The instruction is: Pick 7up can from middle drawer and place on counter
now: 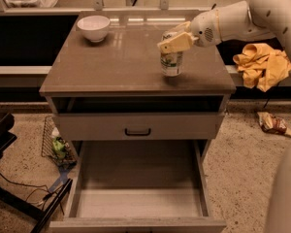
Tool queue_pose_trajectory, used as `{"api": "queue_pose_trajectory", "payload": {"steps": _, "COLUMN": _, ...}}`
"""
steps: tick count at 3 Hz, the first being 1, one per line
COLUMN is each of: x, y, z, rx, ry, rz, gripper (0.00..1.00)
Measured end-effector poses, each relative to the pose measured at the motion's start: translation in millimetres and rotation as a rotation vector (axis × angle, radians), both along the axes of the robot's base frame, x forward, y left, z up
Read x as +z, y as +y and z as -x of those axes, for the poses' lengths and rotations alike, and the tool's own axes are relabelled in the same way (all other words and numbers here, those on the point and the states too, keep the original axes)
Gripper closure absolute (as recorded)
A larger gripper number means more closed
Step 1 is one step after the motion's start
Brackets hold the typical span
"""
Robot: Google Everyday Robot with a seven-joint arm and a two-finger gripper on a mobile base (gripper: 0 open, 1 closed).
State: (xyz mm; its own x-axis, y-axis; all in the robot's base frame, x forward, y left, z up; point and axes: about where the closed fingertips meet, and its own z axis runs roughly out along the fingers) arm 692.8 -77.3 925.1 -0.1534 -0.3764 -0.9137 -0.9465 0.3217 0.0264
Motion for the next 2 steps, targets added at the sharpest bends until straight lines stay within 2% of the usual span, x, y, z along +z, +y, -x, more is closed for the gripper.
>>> {"api": "queue_pose_trajectory", "payload": {"steps": 1, "x": 13.0, "y": -2.6, "z": -41.2, "rx": -0.028, "ry": -0.041, "rz": -0.023, "gripper": 1.00}}
{"api": "queue_pose_trajectory", "payload": {"steps": 2, "x": 27.7, "y": -14.1, "z": -68.3, "rx": -0.073, "ry": -0.102, "rz": -0.069, "gripper": 1.00}}
